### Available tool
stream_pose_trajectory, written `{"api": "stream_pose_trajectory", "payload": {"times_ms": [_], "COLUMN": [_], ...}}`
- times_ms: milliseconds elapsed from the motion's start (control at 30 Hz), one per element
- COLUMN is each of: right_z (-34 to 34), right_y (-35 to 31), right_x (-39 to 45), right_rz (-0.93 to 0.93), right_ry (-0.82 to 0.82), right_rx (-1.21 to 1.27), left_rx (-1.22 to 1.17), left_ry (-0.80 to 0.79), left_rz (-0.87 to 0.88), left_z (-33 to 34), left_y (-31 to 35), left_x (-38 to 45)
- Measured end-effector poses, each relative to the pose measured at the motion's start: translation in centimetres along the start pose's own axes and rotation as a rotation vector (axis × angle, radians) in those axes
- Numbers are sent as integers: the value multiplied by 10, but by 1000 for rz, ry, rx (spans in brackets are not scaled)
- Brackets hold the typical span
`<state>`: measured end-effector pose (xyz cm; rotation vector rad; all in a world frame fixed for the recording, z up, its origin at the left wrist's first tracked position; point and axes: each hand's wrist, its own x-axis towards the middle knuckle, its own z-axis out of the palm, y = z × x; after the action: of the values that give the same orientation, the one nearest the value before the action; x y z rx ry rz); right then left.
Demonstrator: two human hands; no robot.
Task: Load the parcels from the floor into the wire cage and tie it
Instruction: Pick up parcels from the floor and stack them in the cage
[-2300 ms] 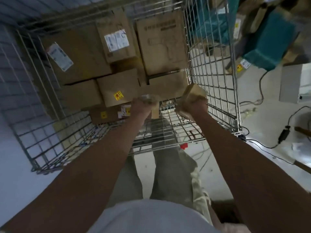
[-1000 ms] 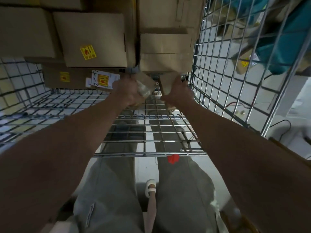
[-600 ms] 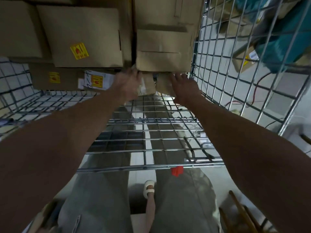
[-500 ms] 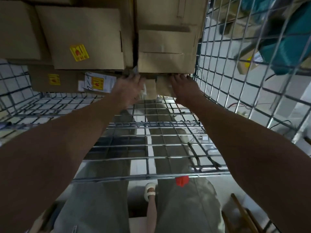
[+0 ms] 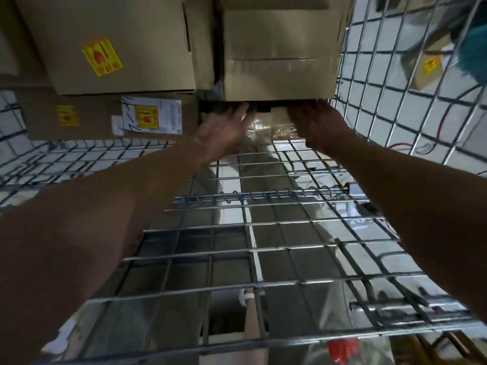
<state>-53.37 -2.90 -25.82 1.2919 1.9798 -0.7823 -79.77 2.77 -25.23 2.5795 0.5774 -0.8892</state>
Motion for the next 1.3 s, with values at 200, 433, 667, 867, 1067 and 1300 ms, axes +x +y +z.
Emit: {"api": "stream_pose_trajectory", "payload": {"times_ms": [200, 433, 667, 867, 1067, 1300], "right_z": [-7, -58, -131, -214, -267, -240], "right_y": [-11, -44, -84, -138, -165, -152], "right_x": [0, -18, -90, -192, -315, -488], "right_rz": [-14, 303, 447, 634, 782, 941], "right_ry": [136, -21, -5, 174, 372, 577], "right_rx": [70, 238, 344, 628, 817, 904], "left_rx": [-310, -472, -333, -354, -206, -162], "left_ry": [-22, -54, -9, 15, 68, 326], "left_rz": [-249, -233, -140, -208, -188, -26], "left_z": [21, -16, -111, -222, -312, -421], "left_y": [-2, -8, -7, 19, 69, 189], "left_x": [9, -33, -110, -200, -273, -295]}}
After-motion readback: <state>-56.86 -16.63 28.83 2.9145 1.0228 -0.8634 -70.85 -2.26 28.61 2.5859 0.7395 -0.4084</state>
